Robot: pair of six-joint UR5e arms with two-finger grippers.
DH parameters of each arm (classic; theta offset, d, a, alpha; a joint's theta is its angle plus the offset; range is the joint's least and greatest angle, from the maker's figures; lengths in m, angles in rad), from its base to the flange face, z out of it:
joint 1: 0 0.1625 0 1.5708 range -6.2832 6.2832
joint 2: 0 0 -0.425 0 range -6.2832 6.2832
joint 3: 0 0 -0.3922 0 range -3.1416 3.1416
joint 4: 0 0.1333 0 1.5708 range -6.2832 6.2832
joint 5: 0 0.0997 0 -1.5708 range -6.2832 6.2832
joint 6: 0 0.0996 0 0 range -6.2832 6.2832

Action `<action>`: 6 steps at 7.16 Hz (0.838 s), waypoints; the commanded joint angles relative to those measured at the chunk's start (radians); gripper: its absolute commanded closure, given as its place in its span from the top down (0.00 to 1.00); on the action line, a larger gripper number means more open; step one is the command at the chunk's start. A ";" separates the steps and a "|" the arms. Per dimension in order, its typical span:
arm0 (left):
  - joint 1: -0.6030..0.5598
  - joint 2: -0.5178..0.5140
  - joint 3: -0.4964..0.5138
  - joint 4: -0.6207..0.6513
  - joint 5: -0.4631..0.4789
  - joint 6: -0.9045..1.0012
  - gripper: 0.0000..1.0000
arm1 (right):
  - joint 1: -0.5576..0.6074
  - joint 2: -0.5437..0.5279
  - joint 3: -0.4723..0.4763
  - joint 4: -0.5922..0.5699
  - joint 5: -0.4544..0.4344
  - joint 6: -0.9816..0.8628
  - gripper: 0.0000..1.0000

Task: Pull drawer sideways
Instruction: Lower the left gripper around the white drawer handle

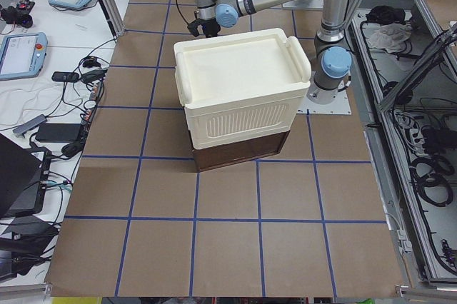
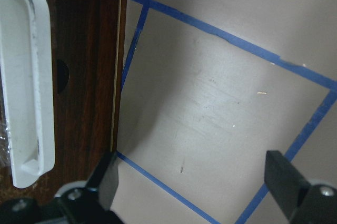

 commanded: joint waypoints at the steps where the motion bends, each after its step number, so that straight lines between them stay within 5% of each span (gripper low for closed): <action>1: 0.000 -0.034 -0.005 0.001 0.194 0.036 1.00 | 0.000 0.000 0.000 0.000 0.001 -0.001 1.00; 5: 0.039 -0.065 0.005 0.002 0.281 0.151 0.99 | 0.000 0.000 0.000 0.000 0.000 -0.001 1.00; 6: 0.059 -0.071 0.005 0.002 0.281 0.162 0.84 | 0.000 0.000 0.000 0.000 0.001 0.000 1.00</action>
